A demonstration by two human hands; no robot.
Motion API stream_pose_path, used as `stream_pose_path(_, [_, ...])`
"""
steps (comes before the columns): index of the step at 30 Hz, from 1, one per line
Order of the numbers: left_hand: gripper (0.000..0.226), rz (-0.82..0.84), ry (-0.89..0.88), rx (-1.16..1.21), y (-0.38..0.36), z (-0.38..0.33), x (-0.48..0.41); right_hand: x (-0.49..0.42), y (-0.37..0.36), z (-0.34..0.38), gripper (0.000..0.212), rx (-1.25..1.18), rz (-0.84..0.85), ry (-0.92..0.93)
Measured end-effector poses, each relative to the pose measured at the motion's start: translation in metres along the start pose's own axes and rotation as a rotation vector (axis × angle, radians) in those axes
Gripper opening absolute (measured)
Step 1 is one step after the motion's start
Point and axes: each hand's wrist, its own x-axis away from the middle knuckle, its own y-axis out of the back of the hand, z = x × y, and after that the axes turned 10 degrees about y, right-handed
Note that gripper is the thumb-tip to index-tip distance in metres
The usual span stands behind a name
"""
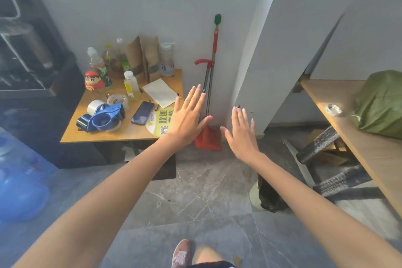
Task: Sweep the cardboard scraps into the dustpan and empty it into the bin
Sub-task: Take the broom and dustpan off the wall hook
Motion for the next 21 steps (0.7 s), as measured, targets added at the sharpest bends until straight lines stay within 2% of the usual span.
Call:
stream_pose_path(12, [0.079,0.023,0.089,-0.092,-0.032,0.009,-0.125,-0.138,0.005,-0.041,0.068,0.035,-0.071,0.025])
stream_pose_path(21, [0.078,0.004,0.131,-0.115,-0.068,-0.013,-0.243,-0.248,-0.002,-0.113,0.071,0.061,-0.042,0.016])
